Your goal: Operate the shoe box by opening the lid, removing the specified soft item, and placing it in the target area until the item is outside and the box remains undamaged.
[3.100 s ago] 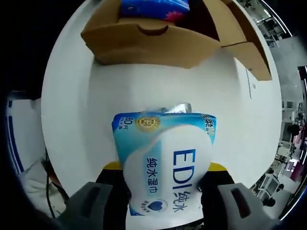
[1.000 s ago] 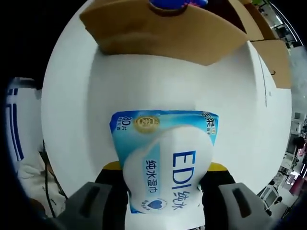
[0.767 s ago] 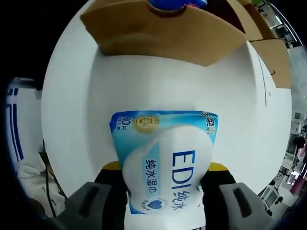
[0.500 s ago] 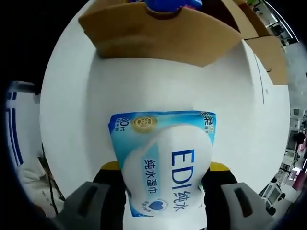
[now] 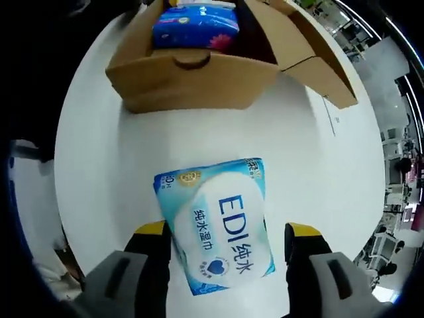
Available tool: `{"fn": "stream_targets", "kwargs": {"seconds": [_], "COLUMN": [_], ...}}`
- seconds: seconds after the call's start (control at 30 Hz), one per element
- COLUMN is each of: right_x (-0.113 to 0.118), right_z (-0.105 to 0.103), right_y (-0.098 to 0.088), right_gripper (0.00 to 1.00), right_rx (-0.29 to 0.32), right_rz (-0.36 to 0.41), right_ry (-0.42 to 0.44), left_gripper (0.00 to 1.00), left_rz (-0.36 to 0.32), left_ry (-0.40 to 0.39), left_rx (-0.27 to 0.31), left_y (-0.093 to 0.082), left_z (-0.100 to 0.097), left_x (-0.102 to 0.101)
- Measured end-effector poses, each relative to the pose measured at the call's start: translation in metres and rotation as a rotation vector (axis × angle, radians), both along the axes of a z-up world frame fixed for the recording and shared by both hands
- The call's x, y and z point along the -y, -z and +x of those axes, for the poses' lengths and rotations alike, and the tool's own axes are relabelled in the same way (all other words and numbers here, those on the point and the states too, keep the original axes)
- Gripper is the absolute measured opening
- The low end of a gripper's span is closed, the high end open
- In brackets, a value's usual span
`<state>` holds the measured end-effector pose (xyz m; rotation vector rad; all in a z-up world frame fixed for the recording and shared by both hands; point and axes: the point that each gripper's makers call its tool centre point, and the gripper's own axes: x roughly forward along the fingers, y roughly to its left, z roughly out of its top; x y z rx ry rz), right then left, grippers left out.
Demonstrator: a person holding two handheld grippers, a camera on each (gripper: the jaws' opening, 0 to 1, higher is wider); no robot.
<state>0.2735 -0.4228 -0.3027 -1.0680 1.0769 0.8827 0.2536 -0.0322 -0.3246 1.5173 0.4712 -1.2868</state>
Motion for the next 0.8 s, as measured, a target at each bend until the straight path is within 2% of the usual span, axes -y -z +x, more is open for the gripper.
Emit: {"fn": "stream_targets", "kwargs": {"seconds": [0.1, 0.13, 0.17, 0.2, 0.23, 0.3, 0.43, 0.53, 0.57, 0.6, 0.67, 0.7, 0.73, 0.8], "right_x": [-0.004, -0.013, -0.029, -0.038, -0.047, -0.055, -0.089, -0.103, -0.121, -0.129, -0.152, -0.161, -0.165, -0.175], "right_z": [-0.002, -0.001, 0.003, 0.005, 0.006, 0.006, 0.004, 0.004, 0.004, 0.004, 0.006, 0.004, 0.002, 0.003], "right_y": [-0.015, -0.025, -0.038, -0.045, -0.057, -0.07, -0.101, -0.113, -0.124, -0.127, -0.139, -0.142, -0.142, -0.142], "right_gripper": [0.72, 0.71, 0.69, 0.69, 0.69, 0.71, 0.71, 0.73, 0.73, 0.72, 0.71, 0.71, 0.71, 0.74], "right_rx": [0.017, 0.029, 0.072, 0.095, 0.116, 0.121, 0.158, 0.184, 0.206, 0.218, 0.28, 0.288, 0.269, 0.263], "right_rz": [0.043, 0.076, 0.139, 0.174, 0.216, 0.237, 0.278, 0.273, 0.284, 0.289, 0.278, 0.265, 0.27, 0.239], "right_ry": [0.161, 0.156, 0.087, 0.075, 0.11, 0.168, 0.117, 0.102, 0.074, 0.053, -0.112, -0.149, -0.106, -0.096], "left_gripper": [0.23, 0.23, 0.23, 0.23, 0.23, 0.23, 0.23, 0.23, 0.23, 0.23, 0.23, 0.23, 0.23, 0.23], "left_rz": [0.002, 0.004, 0.006, 0.006, 0.005, 0.003, 0.001, 0.0, 0.0, -0.001, -0.001, -0.003, -0.006, -0.009], "left_ry": [-0.001, -0.006, -0.001, 0.001, 0.003, 0.006, 0.01, 0.012, 0.011, 0.013, 0.019, 0.026, 0.022, 0.024], "left_rx": [0.002, 0.005, 0.011, 0.014, 0.015, 0.012, 0.007, 0.007, 0.007, 0.007, 0.008, 0.006, 0.002, -0.003], "left_y": [0.0, 0.0, 0.001, 0.001, 0.0, 0.0, 0.0, -0.001, -0.001, -0.001, -0.001, -0.002, -0.002, -0.002], "left_z": [-0.001, -0.001, -0.001, -0.001, -0.002, -0.001, -0.001, -0.002, -0.002, -0.002, -0.002, -0.001, -0.001, -0.001], "left_x": [0.0, 0.0, 0.0, 0.0, -0.001, 0.0, 0.0, 0.0, 0.0, 0.0, 0.0, 0.0, 0.0, 0.0]}}
